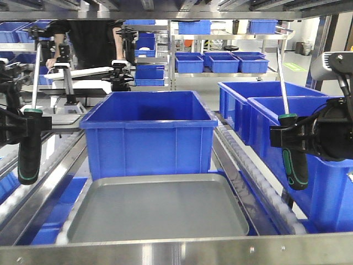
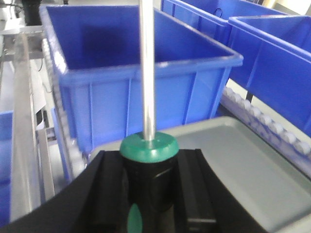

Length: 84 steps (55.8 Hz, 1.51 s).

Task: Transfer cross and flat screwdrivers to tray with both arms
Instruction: 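Hold both screwdrivers while driving to the conveyor with the grey tray, then lower both grippers with screwdrivers down onto the grey metal tray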

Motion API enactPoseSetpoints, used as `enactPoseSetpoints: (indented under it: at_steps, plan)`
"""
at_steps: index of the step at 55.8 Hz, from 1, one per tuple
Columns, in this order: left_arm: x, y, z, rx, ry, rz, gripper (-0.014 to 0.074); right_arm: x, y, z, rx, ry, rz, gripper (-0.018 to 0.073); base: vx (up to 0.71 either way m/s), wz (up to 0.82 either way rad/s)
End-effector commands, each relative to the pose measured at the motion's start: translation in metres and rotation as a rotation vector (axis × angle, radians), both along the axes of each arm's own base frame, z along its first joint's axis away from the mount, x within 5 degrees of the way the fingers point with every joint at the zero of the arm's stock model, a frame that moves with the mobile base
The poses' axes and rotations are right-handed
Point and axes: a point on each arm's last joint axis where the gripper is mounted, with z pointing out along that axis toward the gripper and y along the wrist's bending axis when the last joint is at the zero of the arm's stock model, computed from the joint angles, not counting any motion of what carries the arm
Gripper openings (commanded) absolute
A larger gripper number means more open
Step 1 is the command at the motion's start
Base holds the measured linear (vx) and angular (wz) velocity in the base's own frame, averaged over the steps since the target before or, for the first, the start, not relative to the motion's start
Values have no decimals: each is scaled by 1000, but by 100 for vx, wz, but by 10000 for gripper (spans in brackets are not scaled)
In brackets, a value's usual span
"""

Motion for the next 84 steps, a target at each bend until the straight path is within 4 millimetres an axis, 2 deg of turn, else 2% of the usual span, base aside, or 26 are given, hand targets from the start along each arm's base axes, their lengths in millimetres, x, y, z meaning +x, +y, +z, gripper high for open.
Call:
enactPoseSetpoints:
  at_steps: [1,35,73,84]
  plan:
    - [-7,1,26,-58,-119,32,3,-7,-3,25,37,-142,-17,-8,21,-9]
    - [-7,1,26,-58,-119,32,3,-7,-3,25,37,-143,-17,-8,16,0]
    - [-7,1,26,-58,-119,32,3,-7,-3,25,38,-143,-18,-8,3,1]
    - [-7,1,26,-77,-119,33,3,-7,0,24,101,-102,-4,-8,0,0]
